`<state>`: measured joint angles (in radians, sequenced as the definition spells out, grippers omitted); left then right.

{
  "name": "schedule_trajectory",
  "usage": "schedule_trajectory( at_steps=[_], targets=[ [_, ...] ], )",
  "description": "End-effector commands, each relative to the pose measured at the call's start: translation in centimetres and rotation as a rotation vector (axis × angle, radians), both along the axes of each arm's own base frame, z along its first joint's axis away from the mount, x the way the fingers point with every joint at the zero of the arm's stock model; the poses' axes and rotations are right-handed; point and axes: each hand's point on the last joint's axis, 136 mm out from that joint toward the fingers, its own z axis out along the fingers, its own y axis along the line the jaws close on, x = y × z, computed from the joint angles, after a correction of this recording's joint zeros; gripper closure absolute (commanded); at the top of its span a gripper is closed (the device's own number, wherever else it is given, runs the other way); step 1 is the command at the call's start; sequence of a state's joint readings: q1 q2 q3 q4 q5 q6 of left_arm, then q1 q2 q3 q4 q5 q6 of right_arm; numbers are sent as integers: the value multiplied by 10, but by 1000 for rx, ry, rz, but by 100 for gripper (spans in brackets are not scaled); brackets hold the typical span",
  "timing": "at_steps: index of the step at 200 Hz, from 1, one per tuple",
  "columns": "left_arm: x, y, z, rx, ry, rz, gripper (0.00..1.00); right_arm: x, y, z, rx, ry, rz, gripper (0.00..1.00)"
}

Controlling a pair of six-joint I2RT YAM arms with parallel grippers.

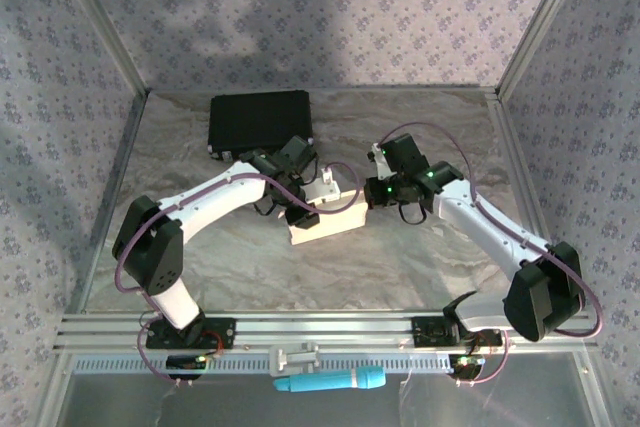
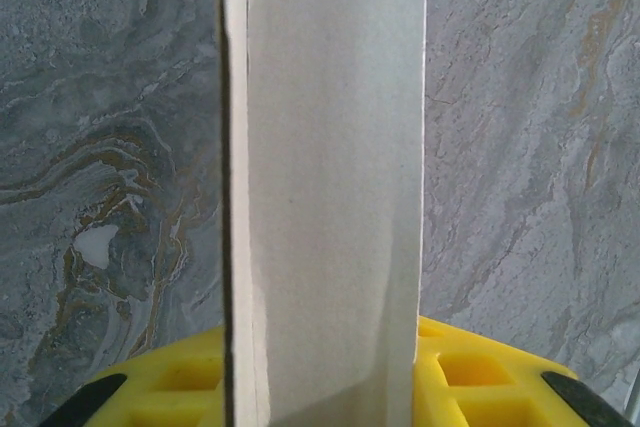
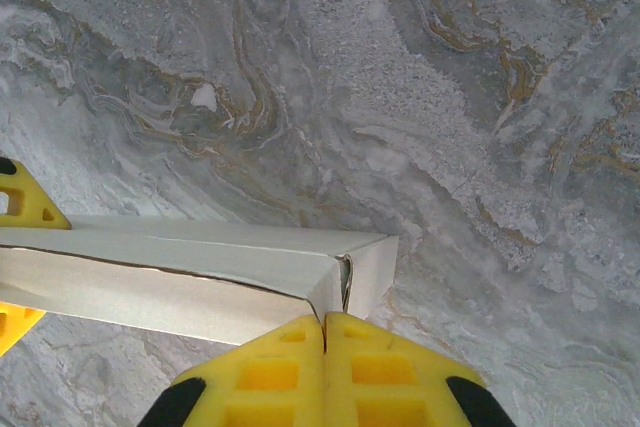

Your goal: Fold the paper box

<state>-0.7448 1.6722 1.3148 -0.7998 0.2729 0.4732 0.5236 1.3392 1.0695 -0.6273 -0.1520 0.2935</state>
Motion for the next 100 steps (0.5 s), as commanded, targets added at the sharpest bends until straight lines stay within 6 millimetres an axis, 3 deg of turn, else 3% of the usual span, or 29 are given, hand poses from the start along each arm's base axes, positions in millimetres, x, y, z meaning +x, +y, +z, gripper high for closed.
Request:
schedule_trajectory(
  at_steps=[1, 63, 100],
  targets=[
    [12, 0, 3, -3, -23, 30, 68, -16, -16, -19, -62, 106, -83, 100],
    [14, -1, 3, -2, -26, 24, 69, -12, -15, -8, -37, 139, -138, 100],
    [15, -1, 3, -2, -31, 26, 69, -14, -19, -17, -63, 147, -141, 100]
  ],
)
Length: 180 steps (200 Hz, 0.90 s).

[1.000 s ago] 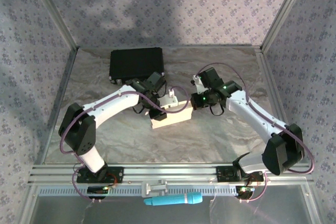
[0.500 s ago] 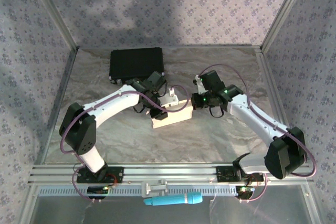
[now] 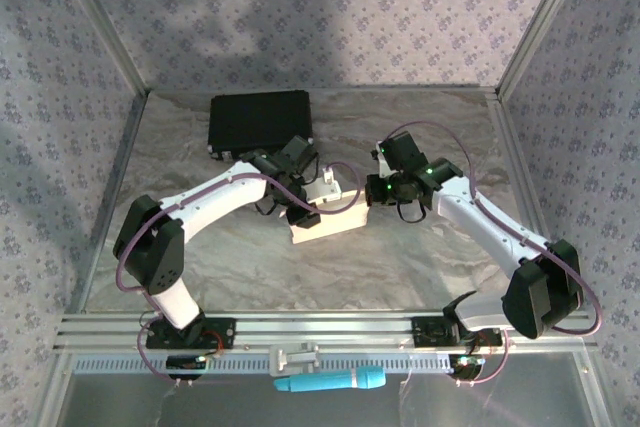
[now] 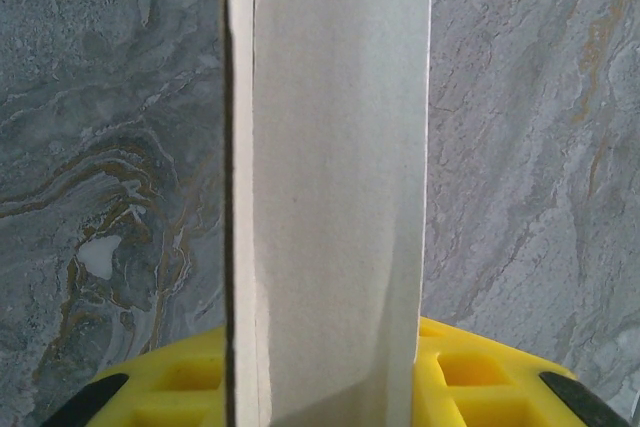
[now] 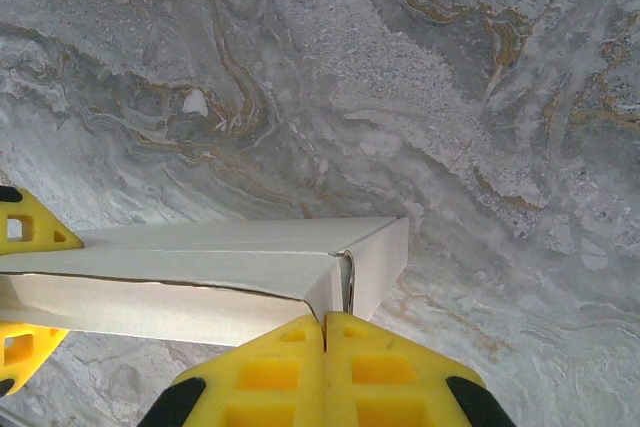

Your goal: Fold the paper box

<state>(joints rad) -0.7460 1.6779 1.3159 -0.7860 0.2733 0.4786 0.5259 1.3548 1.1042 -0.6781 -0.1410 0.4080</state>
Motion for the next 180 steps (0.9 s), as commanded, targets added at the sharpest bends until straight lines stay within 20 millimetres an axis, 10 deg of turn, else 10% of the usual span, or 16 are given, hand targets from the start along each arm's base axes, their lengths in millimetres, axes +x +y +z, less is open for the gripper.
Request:
schedule_trajectory(
  at_steps=[1, 180],
  targets=[
    [13, 2, 3, 4, -22, 32, 69, -12, -17, -18, -83, 82, -38, 100],
    [9, 5, 56, -203, -115, 191, 43, -7, -20, -3, -139, -8, -64, 100]
  ],
)
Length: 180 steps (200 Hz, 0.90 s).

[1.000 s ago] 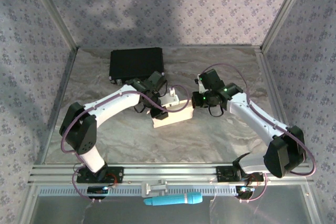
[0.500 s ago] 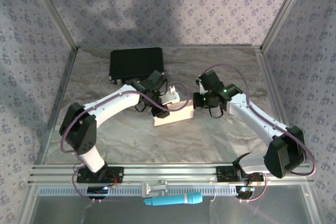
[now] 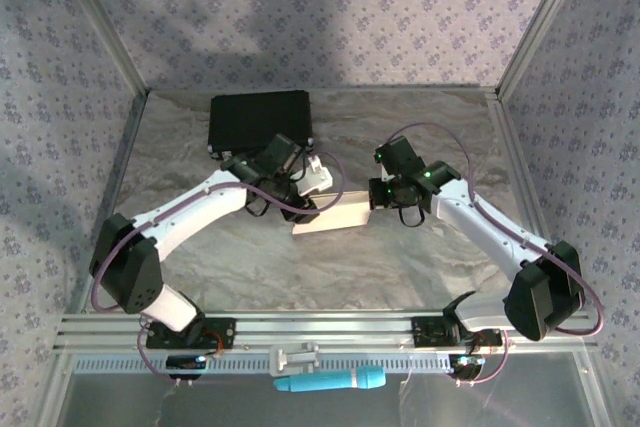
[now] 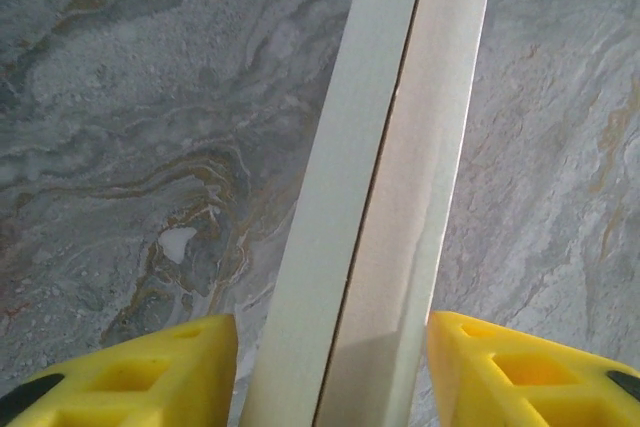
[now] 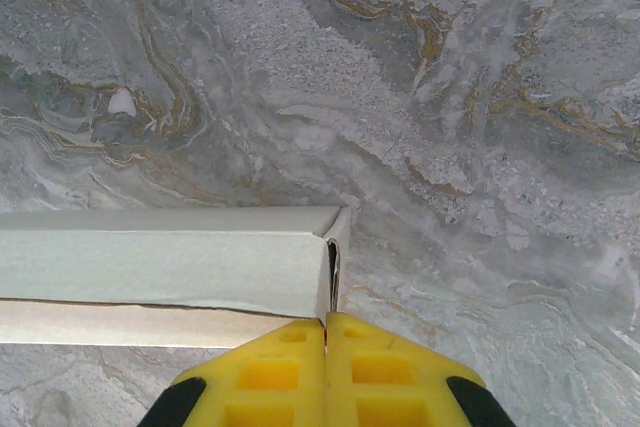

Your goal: Fold the paper box

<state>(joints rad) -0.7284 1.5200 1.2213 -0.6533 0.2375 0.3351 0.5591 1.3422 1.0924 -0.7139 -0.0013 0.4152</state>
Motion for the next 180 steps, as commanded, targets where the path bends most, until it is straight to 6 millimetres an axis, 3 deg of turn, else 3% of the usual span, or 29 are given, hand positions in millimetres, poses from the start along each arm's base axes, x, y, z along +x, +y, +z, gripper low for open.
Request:
schedule_trajectory(
  at_steps=[1, 60, 94, 123, 144, 180],
  targets=[
    [-2, -2, 20, -76, -18, 31, 43, -4, -4, 4, -21, 20, -20, 100],
    [-5, 6, 29, -95, -37, 70, 41, -1, 1, 5, -22, 18, -24, 100],
    [8, 19, 39, -88, -74, 209, 38, 1, 5, 6, -27, 17, -18, 100],
    [13, 39, 48, -95, -49, 366, 47, 0, 8, 4, -33, 22, -14, 100],
    [2, 51, 50, -94, -3, 417, 53, -1, 9, 2, -36, 26, -7, 100],
    [2, 72, 47, -77, 38, 504, 55, -5, 9, -5, -45, 37, 2, 100]
  ],
)
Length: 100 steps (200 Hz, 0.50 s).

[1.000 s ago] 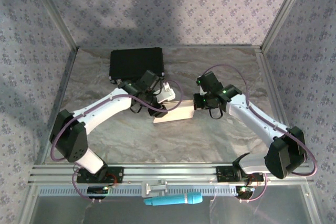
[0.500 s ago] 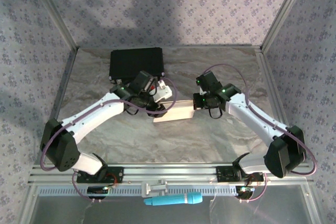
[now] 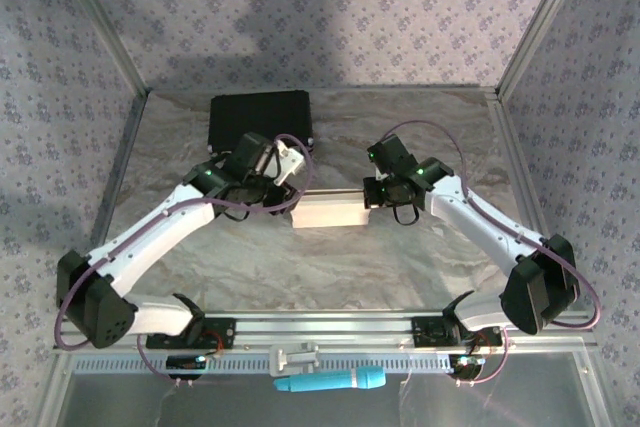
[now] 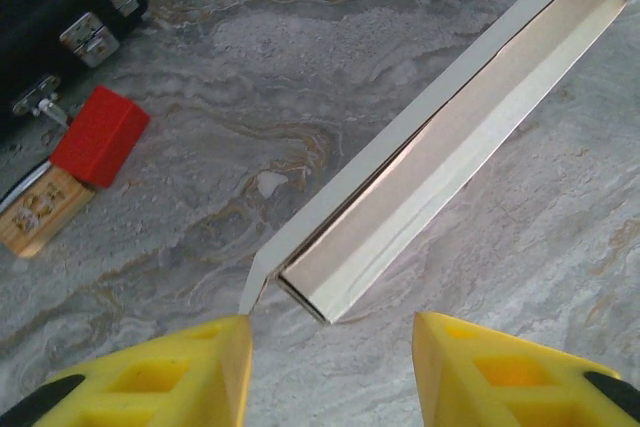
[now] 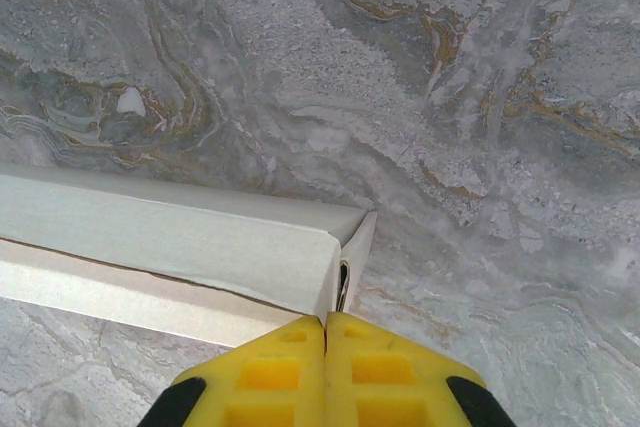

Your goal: Fold the paper box

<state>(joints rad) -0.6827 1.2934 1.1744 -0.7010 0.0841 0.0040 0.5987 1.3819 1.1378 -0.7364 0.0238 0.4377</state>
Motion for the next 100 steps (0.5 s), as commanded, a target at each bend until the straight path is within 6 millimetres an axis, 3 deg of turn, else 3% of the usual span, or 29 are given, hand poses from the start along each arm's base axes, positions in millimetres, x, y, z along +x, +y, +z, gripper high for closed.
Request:
schedule_trajectory(
  at_steps=[1, 39, 100],
  targets=[
    [-2, 20, -2, 3, 68, 102, 56, -5, -2, -7, -28, 29, -6, 100],
    [4, 18, -8, 37, 129, 66, 64, -4, -2, -7, -27, 27, -5, 100],
    [16, 13, -25, 95, 134, -6, 59, -5, -1, -7, -22, 31, -1, 100]
  ],
)
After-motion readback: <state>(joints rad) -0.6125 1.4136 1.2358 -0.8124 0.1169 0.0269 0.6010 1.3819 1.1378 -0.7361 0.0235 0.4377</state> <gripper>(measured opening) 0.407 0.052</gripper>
